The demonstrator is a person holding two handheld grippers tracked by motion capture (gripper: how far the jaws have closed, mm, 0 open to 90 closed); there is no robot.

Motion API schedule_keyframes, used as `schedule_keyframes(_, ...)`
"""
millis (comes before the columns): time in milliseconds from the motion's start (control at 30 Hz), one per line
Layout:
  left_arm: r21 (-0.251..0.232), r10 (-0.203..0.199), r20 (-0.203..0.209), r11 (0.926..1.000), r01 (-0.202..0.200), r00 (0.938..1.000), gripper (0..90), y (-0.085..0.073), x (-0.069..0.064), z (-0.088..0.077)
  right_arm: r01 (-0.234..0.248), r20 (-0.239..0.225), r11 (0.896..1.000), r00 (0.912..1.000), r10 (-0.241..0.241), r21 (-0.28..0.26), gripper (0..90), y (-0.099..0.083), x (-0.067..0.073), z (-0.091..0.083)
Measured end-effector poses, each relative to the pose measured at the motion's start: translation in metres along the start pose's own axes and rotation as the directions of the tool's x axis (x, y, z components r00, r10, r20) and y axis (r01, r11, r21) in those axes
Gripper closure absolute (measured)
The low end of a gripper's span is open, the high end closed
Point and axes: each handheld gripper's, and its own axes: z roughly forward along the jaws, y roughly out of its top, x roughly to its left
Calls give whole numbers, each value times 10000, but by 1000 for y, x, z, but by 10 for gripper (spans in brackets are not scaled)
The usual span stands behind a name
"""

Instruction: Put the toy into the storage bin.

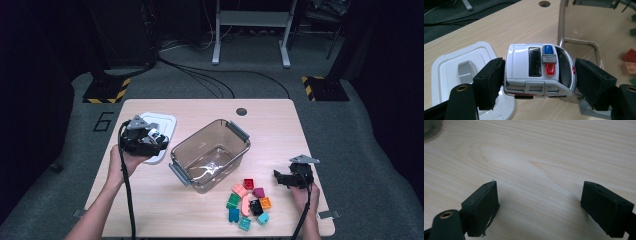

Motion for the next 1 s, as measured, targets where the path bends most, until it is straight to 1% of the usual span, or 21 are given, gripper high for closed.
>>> schedule_keyframes(33,95,148,102,9998,-149,9998,255,2,-2,1,1,-1,10000,10000,-1,1,136,0,0,0)
schedule_keyframes(167,223,394,376,9989,-402,9985,255,6,-14,10,0,0,10000,10000,0,1,137,0,0,0)
schedule_keyframes(267,289,482,591,9983,-500,9971,254,8,-22,15,1,-2,10000,10000,-1,2,137,0,0,0)
schedule_keyframes(300,242,383,656,9989,-400,9971,254,7,-25,18,-3,-3,10000,10000,3,2,137,0,0,0)
schedule_keyframes(367,270,425,738,9986,-446,9964,254,7,-30,21,1,-1,10000,10000,-1,2,136,0,0,0)
schedule_keyframes(433,342,519,844,9979,-550,9951,254,6,-33,25,-2,-2,10000,10000,2,3,136,0,0,0)
schedule_keyframes(533,439,529,995,9974,-575,9936,254,5,-37,30,-2,-4,10000,10000,2,2,137,0,0,0)
schedule_keyframes(700,637,589,1147,9958,-665,9917,253,-1,-42,35,-5,-4,10000,10000,5,4,137,0,0,0)
schedule_keyframes(833,684,628,1152,9951,-710,9914,253,-5,-44,38,-3,-4,10000,10000,3,2,137,0,0,0)
schedule_keyframes(1000,709,940,1039,9923,-1016,9901,252,-5,-47,38,0,-2,10000,10000,0,3,137,0,0,0)
